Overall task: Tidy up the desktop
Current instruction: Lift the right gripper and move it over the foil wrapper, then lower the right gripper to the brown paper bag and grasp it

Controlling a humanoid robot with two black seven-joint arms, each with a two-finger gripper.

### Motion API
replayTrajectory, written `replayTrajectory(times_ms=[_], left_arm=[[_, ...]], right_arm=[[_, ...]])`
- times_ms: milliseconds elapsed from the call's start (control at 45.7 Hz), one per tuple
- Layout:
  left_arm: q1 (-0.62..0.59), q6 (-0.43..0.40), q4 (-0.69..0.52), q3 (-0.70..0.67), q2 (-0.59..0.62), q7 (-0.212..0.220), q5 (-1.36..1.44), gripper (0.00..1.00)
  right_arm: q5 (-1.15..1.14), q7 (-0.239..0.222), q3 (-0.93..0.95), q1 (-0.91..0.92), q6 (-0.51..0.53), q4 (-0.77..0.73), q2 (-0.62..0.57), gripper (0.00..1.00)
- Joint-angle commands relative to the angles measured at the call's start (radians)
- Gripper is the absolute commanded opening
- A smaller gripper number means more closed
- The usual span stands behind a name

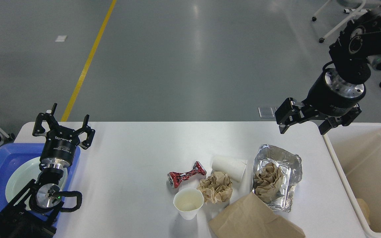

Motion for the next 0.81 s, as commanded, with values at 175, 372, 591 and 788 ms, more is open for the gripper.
replayTrajectory(times_ms=[175,372,591,788], left_arm=[[-0.001,0.0,0.0,0.0,0.001,0.003,-0.001,0.96],[-0.001,0.0,0.0,0.0,0.001,0.003,-0.001,0.96],[-0.001,0.0,0.0,0.0,0.001,0.003,-0.001,0.96],[-0.001,0.0,0.0,-0.002,0.001,0.003,-0.001,0.96]], right_arm=[[0.012,-0.031,-0.023,0.156,0.011,0.145,-0.008,1.0],[0.015,-0.014,-0.036,0.134,0.003,0.155,-0.061,1.0],[-0.037,0.049,0.028,-0.073,-0.008,0.183,-0.05,0.95],[-0.301,0.078,0.102,-0.326,-0.245,0.183,-0.045,0.95]])
